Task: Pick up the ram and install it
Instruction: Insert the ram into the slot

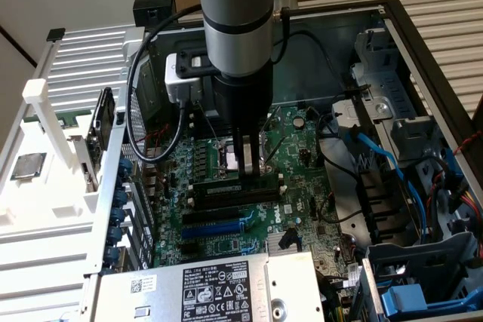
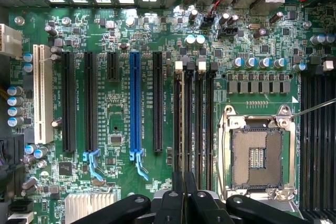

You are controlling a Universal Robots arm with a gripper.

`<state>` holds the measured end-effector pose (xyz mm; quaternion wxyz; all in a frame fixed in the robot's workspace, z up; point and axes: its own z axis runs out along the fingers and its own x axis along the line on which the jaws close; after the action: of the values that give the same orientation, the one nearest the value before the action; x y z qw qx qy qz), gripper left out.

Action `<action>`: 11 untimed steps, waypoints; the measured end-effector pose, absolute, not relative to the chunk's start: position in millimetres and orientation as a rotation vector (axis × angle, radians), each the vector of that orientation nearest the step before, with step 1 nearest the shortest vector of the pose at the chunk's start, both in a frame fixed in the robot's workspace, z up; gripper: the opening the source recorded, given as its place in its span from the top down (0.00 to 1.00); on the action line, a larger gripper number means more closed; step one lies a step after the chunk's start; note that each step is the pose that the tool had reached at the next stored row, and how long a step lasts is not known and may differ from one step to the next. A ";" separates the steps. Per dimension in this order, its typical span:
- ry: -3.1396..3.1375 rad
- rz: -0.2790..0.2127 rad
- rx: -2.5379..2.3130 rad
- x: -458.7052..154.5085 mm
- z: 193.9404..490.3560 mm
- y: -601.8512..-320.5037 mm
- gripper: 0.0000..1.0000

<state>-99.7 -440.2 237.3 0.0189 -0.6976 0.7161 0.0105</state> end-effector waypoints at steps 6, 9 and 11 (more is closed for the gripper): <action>2.223 0.033 -2.166 -99.7 238.7 -442.3 0.88; 2.223 0.033 -2.166 -99.7 238.7 -442.8 0.88; 2.223 0.033 -2.166 -99.7 238.7 -442.7 0.88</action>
<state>-99.7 -442.7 238.7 0.0189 -0.6977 0.7161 0.0106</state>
